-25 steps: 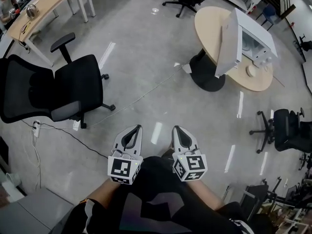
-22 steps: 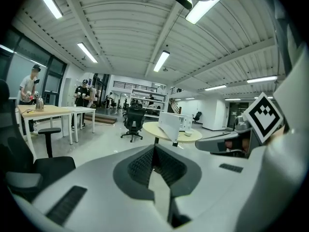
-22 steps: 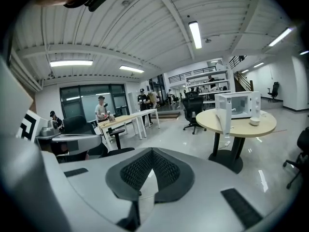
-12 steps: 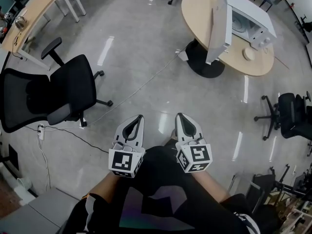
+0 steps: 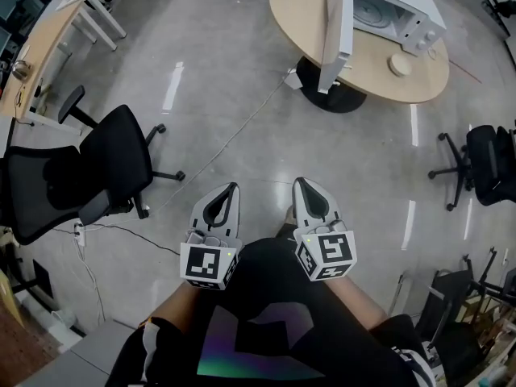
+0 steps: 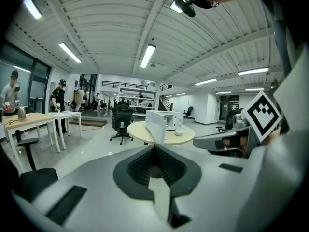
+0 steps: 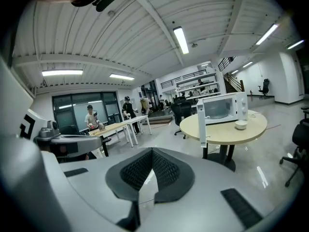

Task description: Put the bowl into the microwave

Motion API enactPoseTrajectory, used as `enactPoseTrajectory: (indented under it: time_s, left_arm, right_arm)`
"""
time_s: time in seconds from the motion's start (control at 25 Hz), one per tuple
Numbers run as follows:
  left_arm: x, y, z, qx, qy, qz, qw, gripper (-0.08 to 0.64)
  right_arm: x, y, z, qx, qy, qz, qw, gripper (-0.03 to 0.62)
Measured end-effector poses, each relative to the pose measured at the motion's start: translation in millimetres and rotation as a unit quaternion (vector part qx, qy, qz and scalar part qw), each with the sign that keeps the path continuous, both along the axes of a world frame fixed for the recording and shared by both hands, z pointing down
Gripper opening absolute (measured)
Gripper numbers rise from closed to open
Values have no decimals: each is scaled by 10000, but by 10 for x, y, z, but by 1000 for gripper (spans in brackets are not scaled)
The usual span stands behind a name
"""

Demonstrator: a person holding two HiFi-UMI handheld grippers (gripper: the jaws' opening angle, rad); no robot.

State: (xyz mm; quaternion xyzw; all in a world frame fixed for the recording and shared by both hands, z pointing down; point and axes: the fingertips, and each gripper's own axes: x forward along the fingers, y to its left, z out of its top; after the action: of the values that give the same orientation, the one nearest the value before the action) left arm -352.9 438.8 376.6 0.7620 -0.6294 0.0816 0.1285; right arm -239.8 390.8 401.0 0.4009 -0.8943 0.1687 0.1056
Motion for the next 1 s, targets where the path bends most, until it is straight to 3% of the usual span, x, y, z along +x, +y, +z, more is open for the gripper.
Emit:
enactPoseTrajectory:
  time_s: [0.52, 1.0]
  left_arm:
    - [846, -744, 93, -54, -12, 328, 9994, 46]
    - [1454, -1115, -47, 89, -223, 509, 9984, 46]
  right_arm:
    - [828, -637, 90, -37, 13, 299, 9995, 15]
    - [1379, -970, -28, 174, -156, 400, 9989, 15]
